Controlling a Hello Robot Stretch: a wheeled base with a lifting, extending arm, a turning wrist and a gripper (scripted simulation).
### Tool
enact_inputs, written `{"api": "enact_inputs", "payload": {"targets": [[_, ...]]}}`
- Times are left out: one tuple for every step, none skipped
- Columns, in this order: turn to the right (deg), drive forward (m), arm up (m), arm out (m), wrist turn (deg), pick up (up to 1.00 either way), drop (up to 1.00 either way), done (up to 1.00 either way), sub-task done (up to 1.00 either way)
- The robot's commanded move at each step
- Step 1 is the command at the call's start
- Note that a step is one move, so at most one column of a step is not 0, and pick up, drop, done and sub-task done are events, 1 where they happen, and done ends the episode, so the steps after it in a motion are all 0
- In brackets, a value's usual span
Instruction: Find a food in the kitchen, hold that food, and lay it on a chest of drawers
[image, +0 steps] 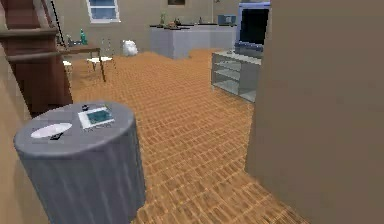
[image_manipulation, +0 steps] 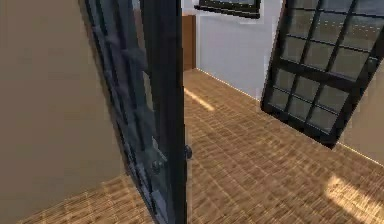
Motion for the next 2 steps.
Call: {"api": "enact_inputs", "payload": {"targets": [[0.0,1.0,0.0,0.0,0.0,0.0,0.0,0.0,0.0],[6.0,0.0,0.0,0.0,0.0,0.0,0.0,0.0,0.0]]}}
